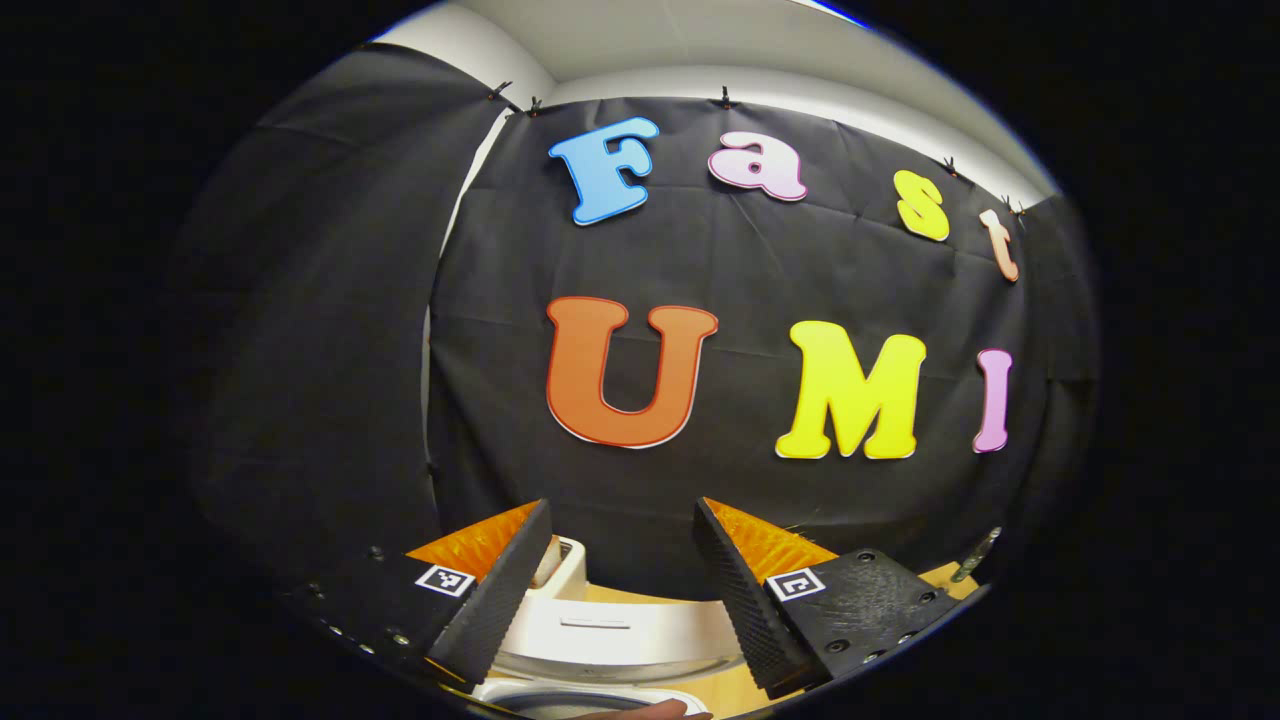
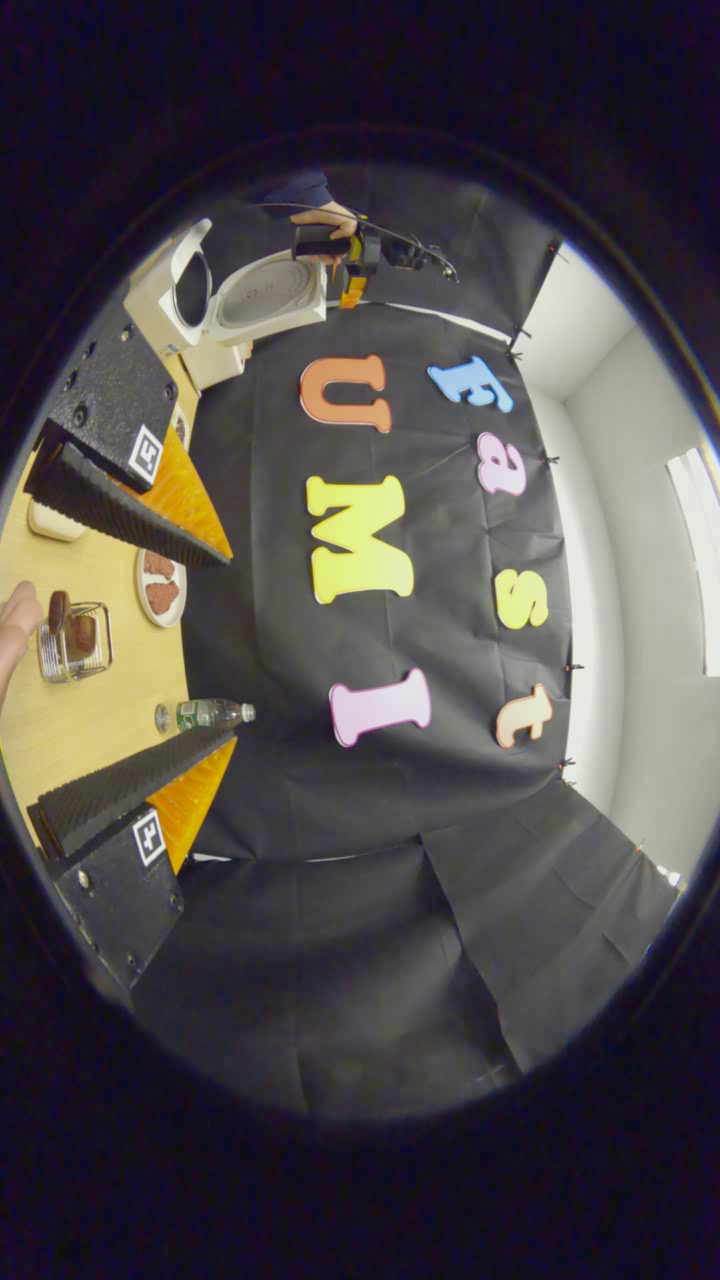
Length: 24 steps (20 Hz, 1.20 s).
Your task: Close the left gripper, press the button to open the rice cooker; take a wooden spoon from the chopstick holder with the right hand, scoop a spoonful of rice and pour it into the rice cooker, then put the wooden spoon back into the chopstick holder.
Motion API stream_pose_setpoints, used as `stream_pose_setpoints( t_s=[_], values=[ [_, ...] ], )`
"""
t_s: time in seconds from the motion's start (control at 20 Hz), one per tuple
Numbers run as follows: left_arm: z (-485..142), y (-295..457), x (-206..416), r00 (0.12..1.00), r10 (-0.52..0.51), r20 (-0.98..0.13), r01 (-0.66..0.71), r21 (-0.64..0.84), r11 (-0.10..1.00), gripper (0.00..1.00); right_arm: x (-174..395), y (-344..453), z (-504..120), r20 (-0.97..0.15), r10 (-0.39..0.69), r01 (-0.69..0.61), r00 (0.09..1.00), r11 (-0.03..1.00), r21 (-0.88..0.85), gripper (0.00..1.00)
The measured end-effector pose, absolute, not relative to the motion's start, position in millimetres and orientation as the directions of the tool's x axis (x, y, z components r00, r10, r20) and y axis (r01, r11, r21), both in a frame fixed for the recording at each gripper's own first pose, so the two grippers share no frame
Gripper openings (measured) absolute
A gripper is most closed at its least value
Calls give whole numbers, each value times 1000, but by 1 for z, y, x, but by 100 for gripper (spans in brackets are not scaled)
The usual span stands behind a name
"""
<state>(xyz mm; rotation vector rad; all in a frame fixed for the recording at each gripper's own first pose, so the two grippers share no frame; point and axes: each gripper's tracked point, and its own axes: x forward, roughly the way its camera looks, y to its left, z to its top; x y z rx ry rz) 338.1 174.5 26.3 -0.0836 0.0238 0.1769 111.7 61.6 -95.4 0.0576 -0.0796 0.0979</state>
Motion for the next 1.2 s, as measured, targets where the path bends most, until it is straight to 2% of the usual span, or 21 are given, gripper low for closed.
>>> stream_pose_setpoints(
  t_s=[0.15, 0.3, 0.45, 0.75, 1.05, 1.2],
  values=[
    [7, 167, 337, 979, 157, -132, -169, -87, 982, 91, 90, 75, -75, 91, 130, -133, 987, 991, 23, 100],
    [7, 170, 329, 972, 188, -139, -198, -63, 978, 91, 65, 73, -58, 111, 120, -122, 986, 992, 10, 100],
    [-1, 163, 318, 971, 194, -143, -190, 40, 981, 93, 41, 70, -50, 129, 115, -116, 985, 993, -2, 100],
    [-13, 152, 266, 968, 197, -154, -196, 22, 980, 95, -5, 71, -36, 188, 93, -95, 978, 995, 2, 100],
    [-53, 141, 208, 964, 184, -190, -185, 14, 983, 94, -44, 95, -45, 147, 146, -148, 978, 989, 6, 99],
    [-84, 135, 181, 955, 181, -234, -186, 0, 983, 94, -61, 96, -49, 141, 138, -137, 980, 990, -20, 100]
  ],
)
